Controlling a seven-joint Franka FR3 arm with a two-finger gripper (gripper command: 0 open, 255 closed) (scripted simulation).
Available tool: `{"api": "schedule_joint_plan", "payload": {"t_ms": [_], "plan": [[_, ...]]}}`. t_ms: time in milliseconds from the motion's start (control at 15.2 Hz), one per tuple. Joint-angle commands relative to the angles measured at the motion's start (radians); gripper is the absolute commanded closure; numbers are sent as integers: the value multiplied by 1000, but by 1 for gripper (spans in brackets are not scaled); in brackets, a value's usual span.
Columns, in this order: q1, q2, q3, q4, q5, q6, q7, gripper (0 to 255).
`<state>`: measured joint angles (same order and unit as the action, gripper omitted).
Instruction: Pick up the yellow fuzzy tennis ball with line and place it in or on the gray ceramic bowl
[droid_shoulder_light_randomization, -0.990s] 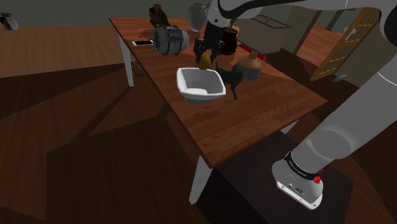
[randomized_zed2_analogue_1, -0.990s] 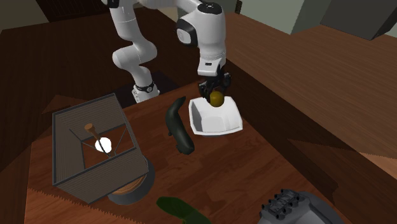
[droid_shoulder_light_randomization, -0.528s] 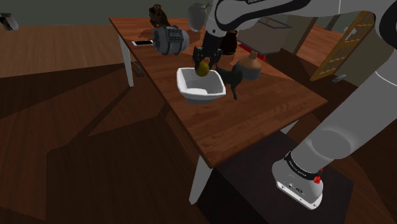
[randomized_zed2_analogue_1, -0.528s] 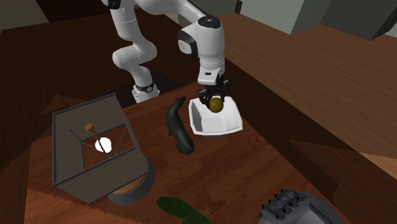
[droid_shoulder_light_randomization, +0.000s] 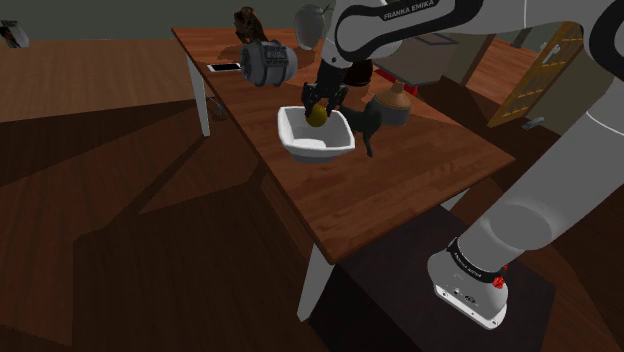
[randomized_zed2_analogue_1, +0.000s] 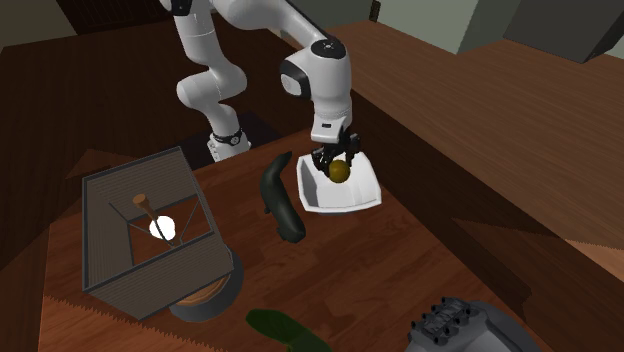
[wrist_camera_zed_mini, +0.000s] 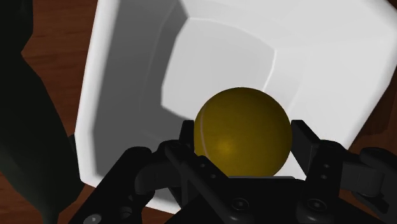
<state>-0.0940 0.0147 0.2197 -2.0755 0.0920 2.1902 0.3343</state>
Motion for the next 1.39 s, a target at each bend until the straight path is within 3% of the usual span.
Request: {"api": "schedule_joint_plan", "payload": {"t_ms": [0, 132, 198, 528, 792, 1320], "plan": [[0, 0, 0, 0, 0, 1, 0, 255], [0, 0, 0, 0, 0, 1, 0, 255], [0, 0, 0, 0, 0, 1, 0, 0], [0, 0, 0, -1, 0, 1, 0, 0], [-6, -54, -7, 67, 8, -120, -6, 0], [-6, -54, -7, 67, 8, -120, -6, 0]]}}
